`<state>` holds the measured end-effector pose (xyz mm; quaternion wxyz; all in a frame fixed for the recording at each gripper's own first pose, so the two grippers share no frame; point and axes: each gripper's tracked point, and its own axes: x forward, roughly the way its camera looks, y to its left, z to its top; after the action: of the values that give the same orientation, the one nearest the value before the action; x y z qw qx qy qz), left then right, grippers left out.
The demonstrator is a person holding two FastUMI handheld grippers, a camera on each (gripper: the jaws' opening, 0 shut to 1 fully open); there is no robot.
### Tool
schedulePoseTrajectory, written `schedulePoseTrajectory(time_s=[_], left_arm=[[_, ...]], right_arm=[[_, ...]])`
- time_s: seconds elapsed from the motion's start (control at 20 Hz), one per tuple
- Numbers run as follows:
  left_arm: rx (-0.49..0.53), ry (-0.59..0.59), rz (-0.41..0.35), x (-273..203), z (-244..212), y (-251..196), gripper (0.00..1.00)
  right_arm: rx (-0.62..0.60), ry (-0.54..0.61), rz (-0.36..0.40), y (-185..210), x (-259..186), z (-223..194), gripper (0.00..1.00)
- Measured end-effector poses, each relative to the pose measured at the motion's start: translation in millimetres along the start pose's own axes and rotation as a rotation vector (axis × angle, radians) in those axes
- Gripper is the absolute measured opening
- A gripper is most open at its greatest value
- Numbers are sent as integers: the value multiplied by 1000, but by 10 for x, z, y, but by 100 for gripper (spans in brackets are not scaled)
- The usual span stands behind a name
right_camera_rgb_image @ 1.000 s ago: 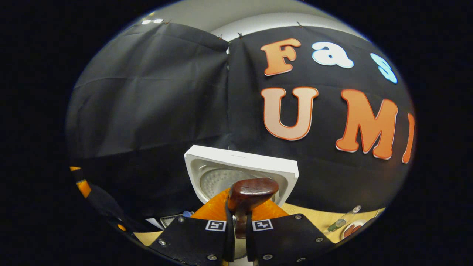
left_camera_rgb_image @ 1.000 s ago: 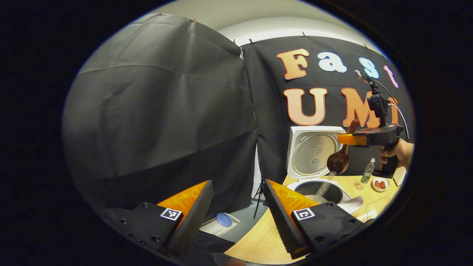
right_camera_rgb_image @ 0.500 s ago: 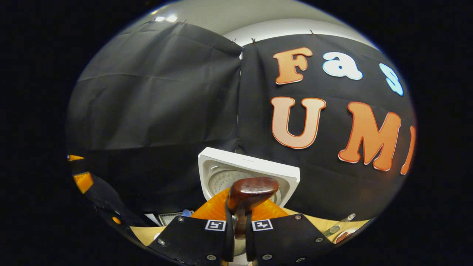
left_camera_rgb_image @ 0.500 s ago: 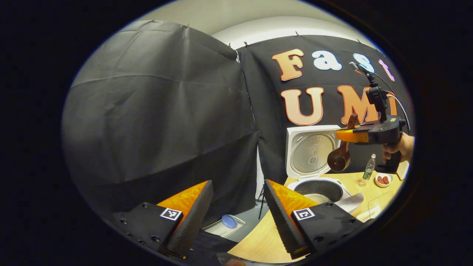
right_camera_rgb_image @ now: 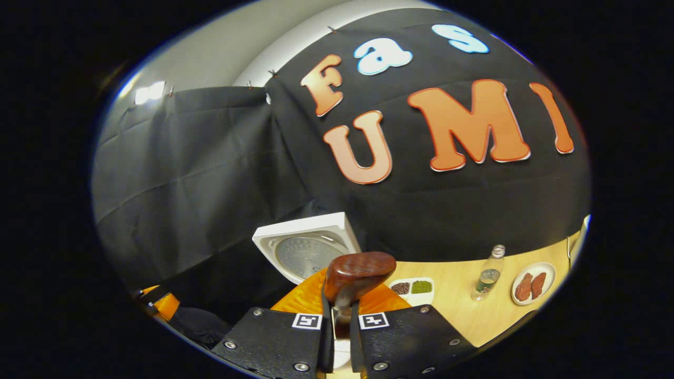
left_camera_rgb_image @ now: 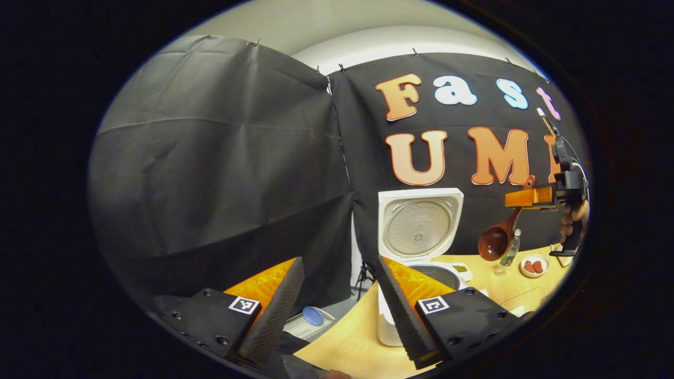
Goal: Close the left gripper, press the button to open the rice cooker; take a wooden spoon from the chopstick holder with the right hand, scoop a spoonful of rice and pour it into the rice cooker, then put the wooden spoon back into the chopstick holder.
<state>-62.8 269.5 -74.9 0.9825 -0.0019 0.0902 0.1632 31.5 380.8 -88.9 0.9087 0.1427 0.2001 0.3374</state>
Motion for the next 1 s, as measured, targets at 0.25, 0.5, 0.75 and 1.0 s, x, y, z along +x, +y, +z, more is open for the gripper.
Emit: schedulePoseTrajectory(time_s=[0.25, 0.5, 0.75, 1.0], left_arm=[[-25, 13, -24, 39, 77, -335, 92], [-18, 19, -83, 37, 113, -869, 92], [-13, 39, -143, -14, 107, -1395, 92], [16, 31, -225, -112, 203, -1997, 94]], right_arm=[[97, -7, -92, -788, -569, -21, 11], [203, -7, -242, -1679, -1264, -377, 12], [282, 12, -405, -2477, -2004, -694, 12], [331, 5, -535, -3094, -2584, -882, 12]])
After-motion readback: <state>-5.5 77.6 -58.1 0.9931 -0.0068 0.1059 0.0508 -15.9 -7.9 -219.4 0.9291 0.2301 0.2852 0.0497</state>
